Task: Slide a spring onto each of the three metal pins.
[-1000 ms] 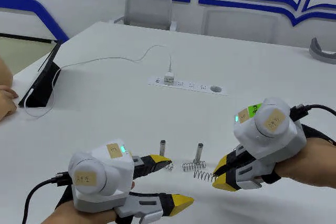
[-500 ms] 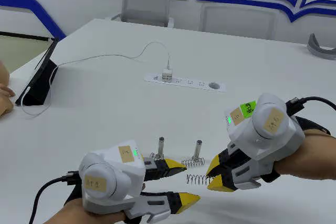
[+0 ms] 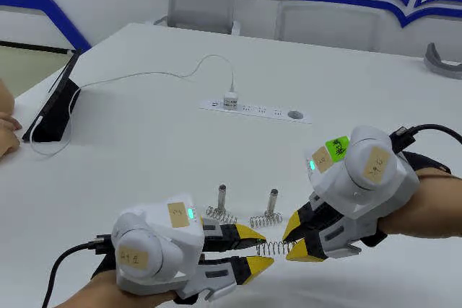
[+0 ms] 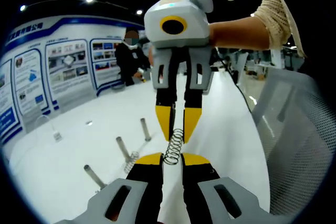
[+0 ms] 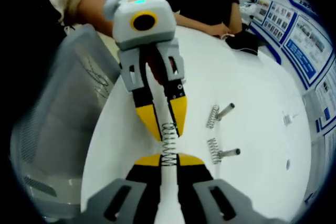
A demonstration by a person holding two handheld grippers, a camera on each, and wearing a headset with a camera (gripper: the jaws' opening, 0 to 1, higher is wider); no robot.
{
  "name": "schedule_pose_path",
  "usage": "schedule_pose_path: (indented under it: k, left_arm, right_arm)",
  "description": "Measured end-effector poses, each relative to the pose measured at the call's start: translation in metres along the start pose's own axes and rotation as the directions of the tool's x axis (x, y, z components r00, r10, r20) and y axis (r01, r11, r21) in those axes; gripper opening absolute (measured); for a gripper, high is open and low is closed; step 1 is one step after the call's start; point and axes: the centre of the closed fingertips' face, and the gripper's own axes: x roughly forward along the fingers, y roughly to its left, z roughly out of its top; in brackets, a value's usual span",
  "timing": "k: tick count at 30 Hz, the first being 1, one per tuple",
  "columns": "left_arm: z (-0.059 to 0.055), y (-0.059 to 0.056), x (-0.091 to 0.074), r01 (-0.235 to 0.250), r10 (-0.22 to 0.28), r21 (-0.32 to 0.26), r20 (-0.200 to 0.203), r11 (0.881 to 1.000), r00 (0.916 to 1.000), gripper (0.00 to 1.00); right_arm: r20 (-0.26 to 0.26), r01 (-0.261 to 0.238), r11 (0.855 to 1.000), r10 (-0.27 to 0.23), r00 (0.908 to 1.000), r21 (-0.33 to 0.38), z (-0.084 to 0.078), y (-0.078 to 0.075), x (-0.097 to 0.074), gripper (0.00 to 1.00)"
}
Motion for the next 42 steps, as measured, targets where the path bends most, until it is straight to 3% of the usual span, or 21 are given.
schedule_pose_path:
  k: [15, 30, 42]
  left_arm:
    - [0.000, -0.002, 0.001, 0.009, -0.009, 0.019, -0.009, 1.000, 0.9999, 0.11]
    - [0.002, -0.003, 0.003, 0.010, -0.010, 0.013, -0.010, 1.000, 0.9999, 0.11]
    - [0.001, -0.004, 0.007, 0.009, -0.009, 0.008, -0.012, 1.000, 0.9999, 0.11]
  right_arm:
    - [0.027, -0.003, 1.000, 0.004, 0.9996, -0.016, 0.020, 0.003, -0.019, 0.12]
    - [0.069, 0.006, 0.999, -0.003, 0.9976, -0.044, 0.045, 0.005, -0.023, 0.12]
    - [0.072, 0.013, 0.999, -0.011, 0.9974, -0.033, 0.046, 0.004, -0.021, 0.11]
